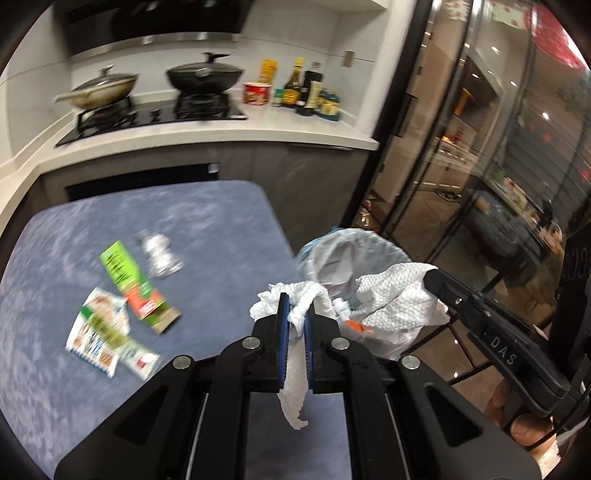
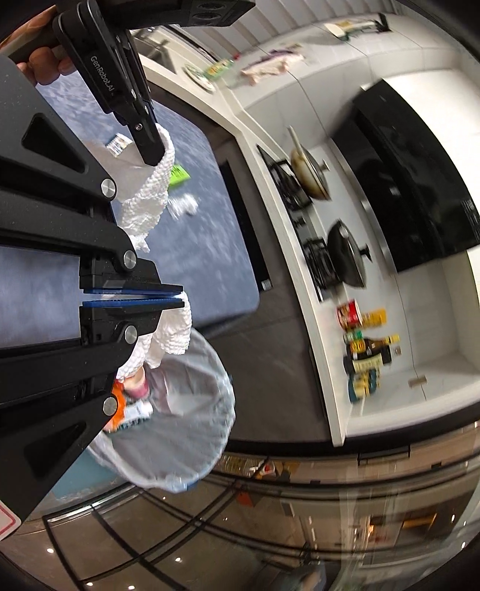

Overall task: Collect trash
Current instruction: 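Carry both tissues over the bin and open both tools to drop them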

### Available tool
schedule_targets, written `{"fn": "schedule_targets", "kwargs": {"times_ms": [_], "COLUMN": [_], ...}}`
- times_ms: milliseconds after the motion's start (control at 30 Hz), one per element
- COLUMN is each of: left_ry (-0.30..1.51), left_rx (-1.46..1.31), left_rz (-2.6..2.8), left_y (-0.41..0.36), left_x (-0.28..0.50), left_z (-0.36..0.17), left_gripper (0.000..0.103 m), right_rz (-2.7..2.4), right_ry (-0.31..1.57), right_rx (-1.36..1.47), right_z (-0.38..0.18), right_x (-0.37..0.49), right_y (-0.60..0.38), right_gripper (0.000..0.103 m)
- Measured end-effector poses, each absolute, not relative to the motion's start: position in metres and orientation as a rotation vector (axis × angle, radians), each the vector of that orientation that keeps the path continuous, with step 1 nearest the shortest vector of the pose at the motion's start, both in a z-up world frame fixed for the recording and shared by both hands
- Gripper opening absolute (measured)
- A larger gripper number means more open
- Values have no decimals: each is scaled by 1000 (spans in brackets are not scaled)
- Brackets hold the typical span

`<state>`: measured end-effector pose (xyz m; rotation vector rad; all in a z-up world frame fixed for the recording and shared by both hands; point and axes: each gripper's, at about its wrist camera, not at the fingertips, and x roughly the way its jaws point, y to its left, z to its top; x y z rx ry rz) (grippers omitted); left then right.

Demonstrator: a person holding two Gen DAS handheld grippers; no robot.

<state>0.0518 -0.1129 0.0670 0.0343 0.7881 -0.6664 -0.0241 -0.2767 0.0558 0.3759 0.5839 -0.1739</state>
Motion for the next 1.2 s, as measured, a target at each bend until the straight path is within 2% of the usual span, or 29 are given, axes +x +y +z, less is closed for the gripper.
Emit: {"fn": "schedule_targets", "kwargs": {"times_ms": [400,733,1067,1133,1200], "left_ry": [763,803,857,862,863], "left_rx": [97,162,187,182,184], "left_rz": [-782,-816,-810,-812,-797], "left_y": [-208,-271,-296,-299,-300], "left_x": [56,71,82,85,87], "left_z": [71,43,12,7,4], "left_gripper": [7,7,8,11,30], "right_rz": [-274,-300,-323,-334,-343], "right_ry": [557,594,643,645,643], "right_rx": [429,483,493,493,495], "right_z": [49,26,2,-1,-1], "right_x": [-26,-12,9,11,13], "right_y": [-353,-392,-408,-411,-413], "right_gripper": [2,2,4,14,26]}}
